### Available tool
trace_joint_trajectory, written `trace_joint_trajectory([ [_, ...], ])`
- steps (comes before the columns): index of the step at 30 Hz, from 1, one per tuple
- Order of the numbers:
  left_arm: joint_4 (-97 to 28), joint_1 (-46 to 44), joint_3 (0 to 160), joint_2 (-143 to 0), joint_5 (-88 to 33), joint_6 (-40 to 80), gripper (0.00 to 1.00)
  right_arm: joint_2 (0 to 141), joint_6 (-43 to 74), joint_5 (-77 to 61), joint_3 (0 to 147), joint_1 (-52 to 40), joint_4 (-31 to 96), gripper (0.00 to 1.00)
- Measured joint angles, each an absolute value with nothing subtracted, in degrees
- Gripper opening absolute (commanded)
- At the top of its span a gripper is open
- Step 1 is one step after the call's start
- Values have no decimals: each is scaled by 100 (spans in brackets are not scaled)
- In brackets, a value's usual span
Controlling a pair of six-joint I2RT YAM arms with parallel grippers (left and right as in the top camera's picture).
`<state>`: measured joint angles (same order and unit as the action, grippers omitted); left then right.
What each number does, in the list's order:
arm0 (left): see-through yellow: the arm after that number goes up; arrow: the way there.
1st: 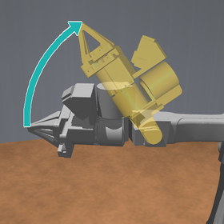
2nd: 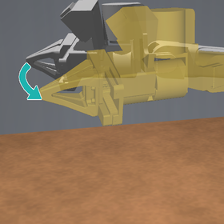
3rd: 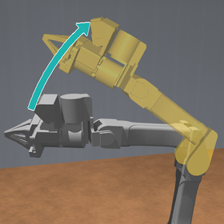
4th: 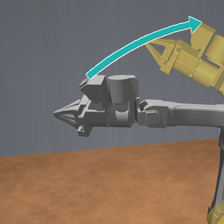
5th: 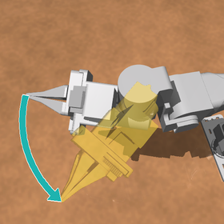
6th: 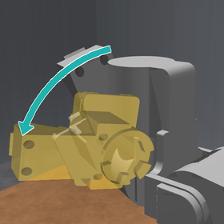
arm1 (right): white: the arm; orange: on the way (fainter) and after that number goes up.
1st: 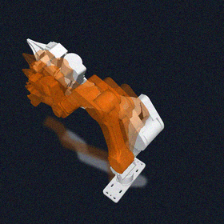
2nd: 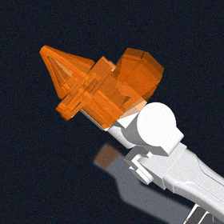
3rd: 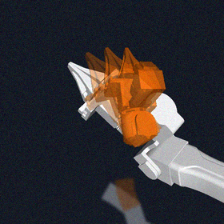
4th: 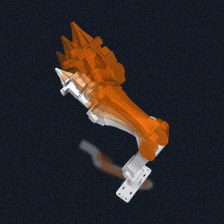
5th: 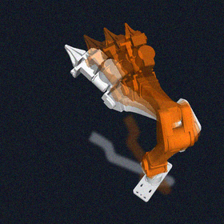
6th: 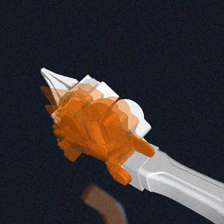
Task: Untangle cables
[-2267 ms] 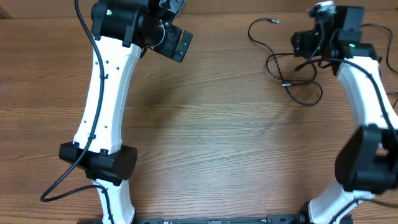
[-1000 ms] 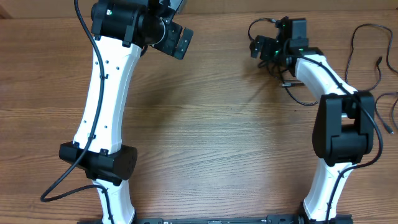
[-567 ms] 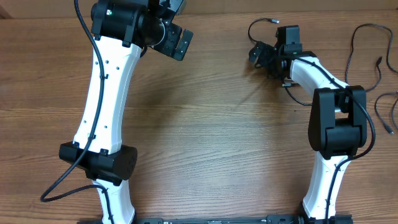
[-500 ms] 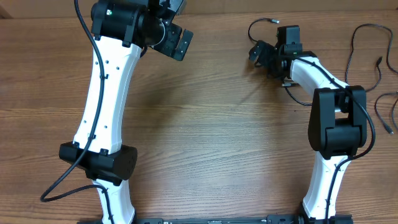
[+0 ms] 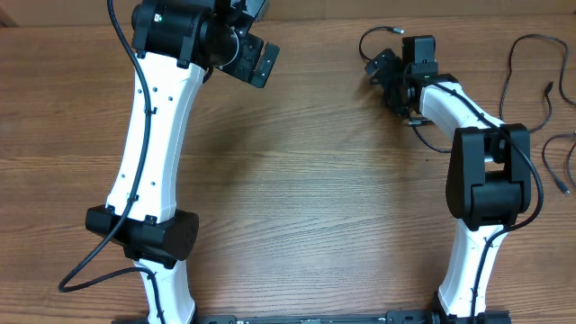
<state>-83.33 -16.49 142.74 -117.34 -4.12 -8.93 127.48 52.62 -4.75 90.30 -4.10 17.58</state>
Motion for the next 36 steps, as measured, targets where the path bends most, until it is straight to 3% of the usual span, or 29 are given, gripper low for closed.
trace_joint_trajectory([
  [10,-8471,-1649,14274,-11734,-410,-893,100,12774,8390,145,9030,-414,1632,97],
  [16,-8619,-1649,14274,-11734,-410,-891,100,13203,9776,270,9161,-412,502,91],
  [20,-8639,-1649,14274,-11734,-412,-893,100,13572,10215,207,9312,-412,-117,71],
  [21,-8641,-1649,14274,-11734,-412,-893,100,13609,10280,196,9325,-412,-165,52],
  [22,-8637,-1649,14274,-11734,-412,-891,100,13649,10302,183,9347,-412,-143,26],
  [23,-8635,-1649,14274,-11734,-412,-891,100,13690,10344,165,9347,-410,-126,11],
  [24,-8621,-1649,14274,-11734,-410,-891,100,13732,10353,165,9343,-410,-128,4],
  [30,-8571,-1649,14274,-11734,-410,-891,100,13852,9992,132,9332,-408,-215,4],
  [36,-8569,-1649,14274,-11734,-410,-891,100,13931,7679,-115,9133,-333,-1081,4],
])
